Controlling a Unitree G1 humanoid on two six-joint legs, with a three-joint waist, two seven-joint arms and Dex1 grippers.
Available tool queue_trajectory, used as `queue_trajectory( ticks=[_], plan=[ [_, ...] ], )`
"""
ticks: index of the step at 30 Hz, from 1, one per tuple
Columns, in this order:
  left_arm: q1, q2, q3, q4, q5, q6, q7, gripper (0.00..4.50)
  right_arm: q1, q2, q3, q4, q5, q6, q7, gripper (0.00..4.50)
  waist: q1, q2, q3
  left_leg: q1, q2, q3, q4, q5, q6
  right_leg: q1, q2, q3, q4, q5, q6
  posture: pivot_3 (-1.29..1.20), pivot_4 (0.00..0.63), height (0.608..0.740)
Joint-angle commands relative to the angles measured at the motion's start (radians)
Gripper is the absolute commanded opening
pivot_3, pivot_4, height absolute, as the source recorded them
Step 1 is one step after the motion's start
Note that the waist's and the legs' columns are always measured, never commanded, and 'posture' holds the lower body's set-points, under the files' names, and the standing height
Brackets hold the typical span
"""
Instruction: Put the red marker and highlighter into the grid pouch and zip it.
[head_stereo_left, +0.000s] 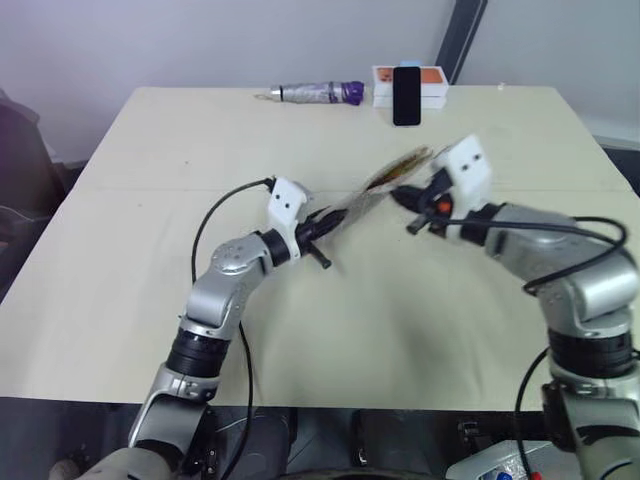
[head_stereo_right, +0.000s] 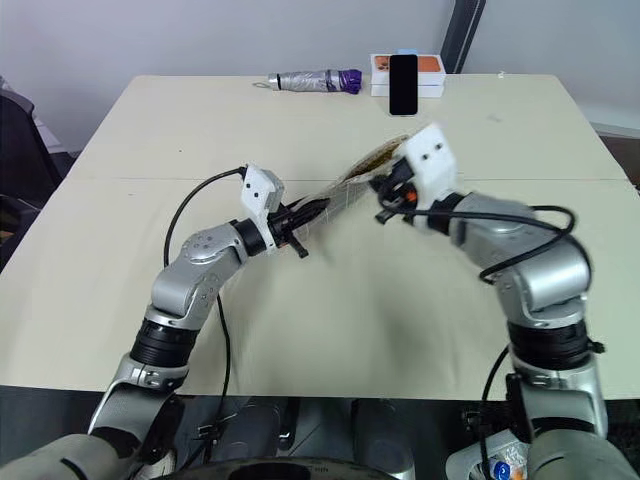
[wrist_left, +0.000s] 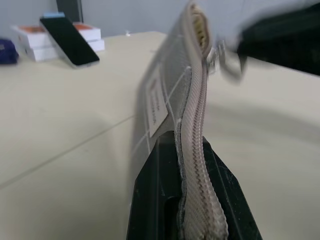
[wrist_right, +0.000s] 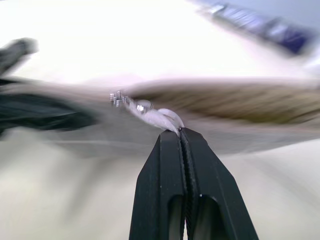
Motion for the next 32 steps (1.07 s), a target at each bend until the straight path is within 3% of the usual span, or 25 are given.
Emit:
queue_trajectory(
  ticks=[1,8,11,17,18,24,32],
  plan=[
    [0.016,0.029,0.003,0.014,0.018,-0.041,-0.028,0.00,-0.051,-0.073,-0.107,0.080,-0.061,-0.064,-0.023,0.06,0.001,0.000,0.000,0.000,0.000,0.000,0.000,0.000,0.000,0.000,0.000,0.000,0.000,0.000,0.000,0.00,0.150,0.740],
    [0.024,0.034,0.010,0.007,-0.008,-0.025,-0.054,0.00,-0.022,-0.112,-0.103,0.121,-0.086,-0.094,0.001,0.06,-0.004,0.000,0.000,0.000,0.001,0.001,-0.001,0.000,0.000,-0.001,0.000,0.001,0.000,0.000,0.000,0.00,0.150,0.740],
    [0.034,0.044,0.012,-0.019,-0.037,0.003,-0.083,1.07,0.007,-0.117,-0.103,0.084,-0.034,-0.049,0.063,0.90,-0.004,0.000,0.000,0.000,0.001,0.001,-0.001,0.000,0.000,-0.001,0.000,0.001,0.000,0.000,0.000,0.00,0.150,0.740],
    [0.069,0.095,0.045,-0.075,-0.045,0.056,-0.076,4.17,0.165,-0.189,-0.084,-0.002,-0.033,-0.078,0.166,4.01,0.001,0.000,0.000,-0.003,0.000,0.000,0.000,0.000,0.000,-0.001,0.000,0.001,0.000,0.000,0.000,0.00,0.150,0.740],
    [0.080,0.109,0.057,-0.089,-0.054,0.070,-0.076,4.49,0.197,-0.201,-0.092,-0.012,-0.035,-0.093,0.184,4.02,0.001,0.000,0.000,-0.003,0.000,0.000,0.000,0.000,0.000,-0.001,0.000,0.001,0.000,0.000,0.000,0.00,0.150,0.740],
    [0.174,0.203,0.193,-0.172,-0.123,0.164,-0.049,4.49,0.365,-0.248,-0.201,-0.009,-0.040,-0.203,0.262,4.02,-0.004,0.000,0.000,-0.003,0.001,0.000,0.000,0.000,0.001,-0.002,0.000,0.001,0.000,0.000,0.000,0.00,0.150,0.740],
    [0.263,0.328,0.340,-0.163,-0.121,0.145,-0.030,4.49,0.409,-0.246,-0.251,0.085,-0.050,-0.294,0.300,4.02,0.000,0.000,0.000,-0.002,0.001,0.000,0.000,0.000,0.000,-0.001,-0.001,0.001,0.000,0.000,0.000,0.00,0.150,0.740]
  ],
)
